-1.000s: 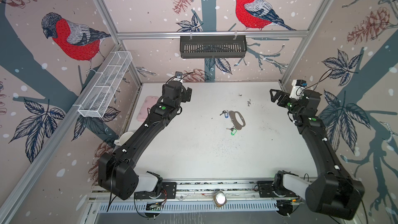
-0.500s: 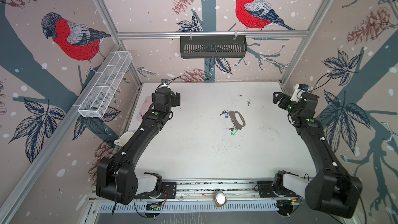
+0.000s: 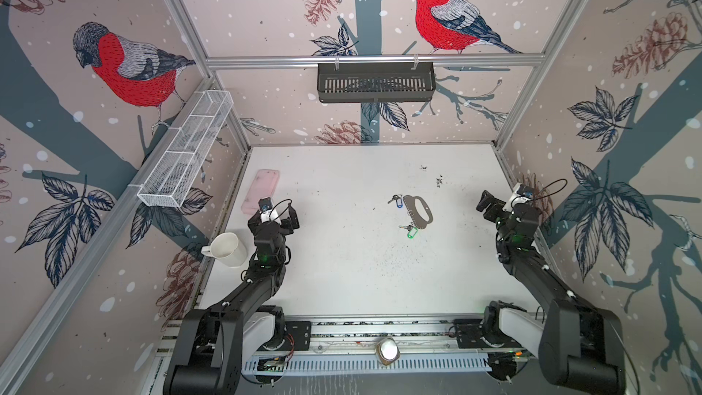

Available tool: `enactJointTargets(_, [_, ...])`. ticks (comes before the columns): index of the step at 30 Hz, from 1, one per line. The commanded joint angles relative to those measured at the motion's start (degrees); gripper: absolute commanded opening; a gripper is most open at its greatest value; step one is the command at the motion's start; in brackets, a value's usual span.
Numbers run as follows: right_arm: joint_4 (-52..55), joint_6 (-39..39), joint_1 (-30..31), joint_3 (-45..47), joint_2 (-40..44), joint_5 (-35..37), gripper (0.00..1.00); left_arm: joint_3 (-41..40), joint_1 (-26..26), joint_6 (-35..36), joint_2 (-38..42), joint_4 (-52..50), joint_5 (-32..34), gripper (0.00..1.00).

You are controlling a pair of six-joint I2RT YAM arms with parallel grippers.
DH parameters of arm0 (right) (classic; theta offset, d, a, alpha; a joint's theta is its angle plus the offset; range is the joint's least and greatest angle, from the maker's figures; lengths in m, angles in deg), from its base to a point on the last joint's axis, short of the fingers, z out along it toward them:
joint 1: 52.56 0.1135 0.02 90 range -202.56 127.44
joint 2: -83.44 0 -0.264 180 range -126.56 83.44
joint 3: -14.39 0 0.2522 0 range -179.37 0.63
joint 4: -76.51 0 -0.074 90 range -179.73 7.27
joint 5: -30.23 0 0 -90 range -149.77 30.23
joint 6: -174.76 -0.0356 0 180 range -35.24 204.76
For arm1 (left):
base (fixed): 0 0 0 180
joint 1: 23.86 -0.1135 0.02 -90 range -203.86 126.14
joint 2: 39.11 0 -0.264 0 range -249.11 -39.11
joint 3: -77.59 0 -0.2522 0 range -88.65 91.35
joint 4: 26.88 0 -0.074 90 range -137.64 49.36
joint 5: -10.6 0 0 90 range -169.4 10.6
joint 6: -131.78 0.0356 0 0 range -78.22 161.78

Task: Attach keys to a key ring
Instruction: Reset both arms

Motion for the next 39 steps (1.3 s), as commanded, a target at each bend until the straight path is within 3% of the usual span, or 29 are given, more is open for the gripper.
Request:
enactJointTargets(1, [-9.5, 2.1, 0.3, 0.6, -2.0, 1.8, 1.00, -0.3, -0.7, 0.7, -3.0, 13.3, 0.8, 0.99])
enactJointTargets(11, [-18.9, 4.6, 1.5, 4.3, -7.9, 1.7, 1.00, 0.3, -0.7, 2.2, -18.8, 26.6, -5.3, 0.99])
enactJointTargets(14, [-26.3, 6.2, 3.7, 6.6, -12.7, 1.4, 1.00, 0.3, -0.7, 3.6, -26.6, 34.7, -7.3, 0.99])
enactJointTargets(15, [-29.6, 6.9, 5.0, 7.5, -15.0, 2.5, 1.00, 0.5, -0.2, 4.1, -27.1, 35.2, -6.4, 0.99])
enactJointTargets(18, [-36.5, 12.0, 9.0, 7.7, -22.3, 1.3, 0.99, 4.1, -0.2, 2.4, -24.3, 23.6, -3.9, 0.99])
enactJointTargets(19, [-42.6, 12.9, 11.3, 9.0, -24.2, 6.2, 1.00, 4.8, -0.1, 2.6, -25.2, 23.6, -3.0, 0.99])
enactJointTargets(20, [-44.1, 13.6, 11.6, 10.3, -24.0, 6.0, 1.00, 3.8, 0.1, 2.7, -25.7, 26.2, -2.7, 0.99])
enactJointTargets(22, [-35.8, 13.0, 11.4, 7.5, -22.5, 6.1, 1.00, 3.0, 0.2, 2.8, -26.6, 29.7, -1.8, 0.99])
enactJointTargets(39, [-36.2, 12.5, 10.8, 7.7, -22.4, 5.2, 1.00, 3.1, 0.2, 2.9, -26.6, 29.1, -1.7, 0.99])
